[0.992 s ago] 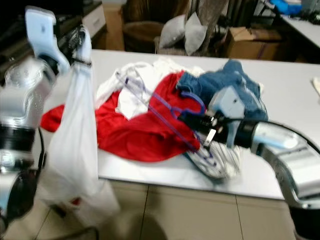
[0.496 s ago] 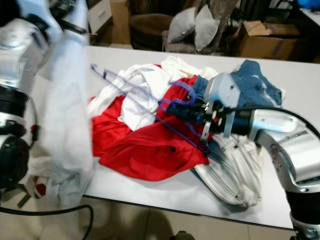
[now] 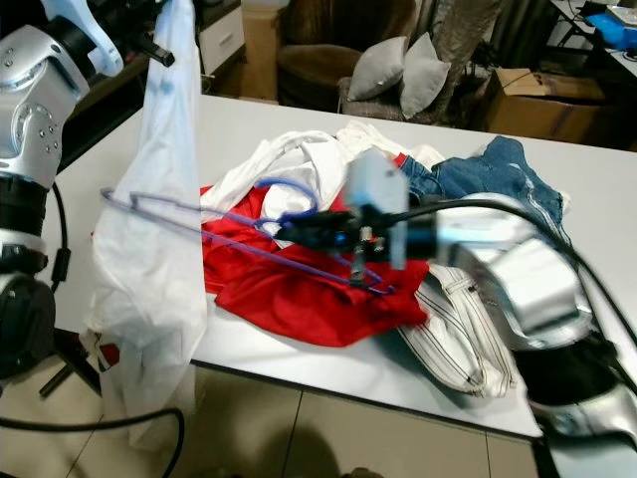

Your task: Hang hanger

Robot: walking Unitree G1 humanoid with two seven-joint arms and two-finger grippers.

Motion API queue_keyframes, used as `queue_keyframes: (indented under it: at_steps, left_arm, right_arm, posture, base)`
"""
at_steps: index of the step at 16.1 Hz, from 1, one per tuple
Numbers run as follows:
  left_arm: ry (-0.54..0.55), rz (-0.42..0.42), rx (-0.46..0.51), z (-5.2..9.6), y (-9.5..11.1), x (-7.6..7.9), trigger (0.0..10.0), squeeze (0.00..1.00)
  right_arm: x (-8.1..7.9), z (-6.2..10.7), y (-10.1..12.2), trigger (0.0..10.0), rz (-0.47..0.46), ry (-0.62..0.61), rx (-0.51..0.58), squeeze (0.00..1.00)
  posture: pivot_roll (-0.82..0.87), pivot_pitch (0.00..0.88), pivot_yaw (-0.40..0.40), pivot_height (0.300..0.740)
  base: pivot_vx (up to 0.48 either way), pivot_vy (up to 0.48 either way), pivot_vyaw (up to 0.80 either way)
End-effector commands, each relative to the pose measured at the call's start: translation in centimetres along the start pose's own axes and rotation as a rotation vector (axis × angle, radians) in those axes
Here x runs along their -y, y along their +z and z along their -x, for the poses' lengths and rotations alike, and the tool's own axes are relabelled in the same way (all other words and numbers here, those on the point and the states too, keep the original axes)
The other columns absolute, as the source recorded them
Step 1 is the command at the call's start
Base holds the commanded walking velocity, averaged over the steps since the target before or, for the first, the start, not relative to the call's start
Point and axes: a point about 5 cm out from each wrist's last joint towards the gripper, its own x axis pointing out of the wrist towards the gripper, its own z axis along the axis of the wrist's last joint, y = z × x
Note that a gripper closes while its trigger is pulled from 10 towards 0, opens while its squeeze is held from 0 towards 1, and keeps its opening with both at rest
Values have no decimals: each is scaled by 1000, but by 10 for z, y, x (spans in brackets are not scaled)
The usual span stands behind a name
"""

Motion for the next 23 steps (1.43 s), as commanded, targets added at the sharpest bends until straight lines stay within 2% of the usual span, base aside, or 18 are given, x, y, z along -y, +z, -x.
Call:
queue_keyframes:
  at_steps: [1,2,3,5,6,7,8,9,10,11,13,16,18,19,20,21,22,23]
  left_arm:
    - [-25,14,37,1,11,2,10000,0]
    - [-43,34,65,4,18,3,10000,0]
    - [-76,66,113,10,31,5,10000,0]
    - [-112,90,166,16,45,7,10000,0]
    - [-118,102,223,20,58,6,10000,0]
    - [-107,99,258,22,66,4,10000,0]
    - [-45,98,361,30,87,-8,10000,0]
    - [-22,97,391,33,94,-12,10000,0]
    - [27,96,444,43,105,-22,10000,0]
    - [63,93,486,53,112,-28,10000,0]
    - [86,85,515,63,117,-31,10000,0]
    - [103,79,420,61,93,-23,10000,0]
    - [135,58,281,56,63,-14,10000,0]
    - [159,32,146,57,34,-6,10000,0]
    - [189,5,28,60,9,-1,10000,0]
    - [248,-41,-120,69,-20,-1,10000,0]
    - [281,-118,-251,80,-43,-5,10000,0]
    - [281,-118,-251,80,-43,-5,10000,0]
  right_arm:
    - [5,-4,1,10000,27,1,-25,0]
    - [13,-11,0,10000,36,-12,-48,0]
    - [34,-23,2,10000,58,-81,-72,0]
    - [60,-33,9,10000,114,-195,-91,0]
    - [87,-35,17,10000,180,-351,-122,0]
    - [103,-32,28,10000,211,-469,-112,0]
    - [137,-10,74,10000,221,-795,69,0]
    - [144,-2,90,10000,221,-879,142,0]
    - [151,13,118,10000,202,-930,305,0]
    - [152,21,133,10000,219,-938,394,0]
    - [151,18,132,10000,237,-877,392,0]
    - [142,-10,87,10000,262,-701,241,0]
    - [131,-18,61,10000,265,-588,184,0]
    - [122,-18,41,10000,267,-493,136,0]
    - [111,-15,28,10000,291,-375,100,0]
    - [95,-5,14,10000,309,-218,38,0]
    - [86,9,7,10000,331,-154,-17,0]
    - [86,9,7,10000,331,-154,-17,0]
  posture:
    - [-115,0,17,740]
    - [-109,0,10,740]
    - [-106,0,4,740]
    - [-104,0,4,740]
    - [-104,0,3,740]
    - [-104,0,3,740]
    - [-90,0,-17,740]
    - [-90,0,-17,740]
    - [-83,0,-29,740]
    - [-78,0,-39,740]
    - [-76,0,-43,740]
    - [-78,0,-37,740]
    - [-86,0,-26,740]
    - [-90,0,-22,740]
    - [-95,0,-17,740]
    - [-107,0,-1,740]
    - [-114,0,6,740]
    - [-114,0,6,740]
  base:
    - [0,0,0]
    - [0,0,0]
    - [0,0,0]
    - [0,0,0]
    - [0,0,0]
    - [0,0,0]
    - [0,0,0]
    - [0,0,0]
    - [0,0,0]
    - [0,0,0]
    - [0,0,0]
    - [0,0,0]
    - [0,0,0]
    - [0,0,0]
    - [0,0,0]
    - [0,0,0]
    - [0,0,0]
    - [0,0,0]
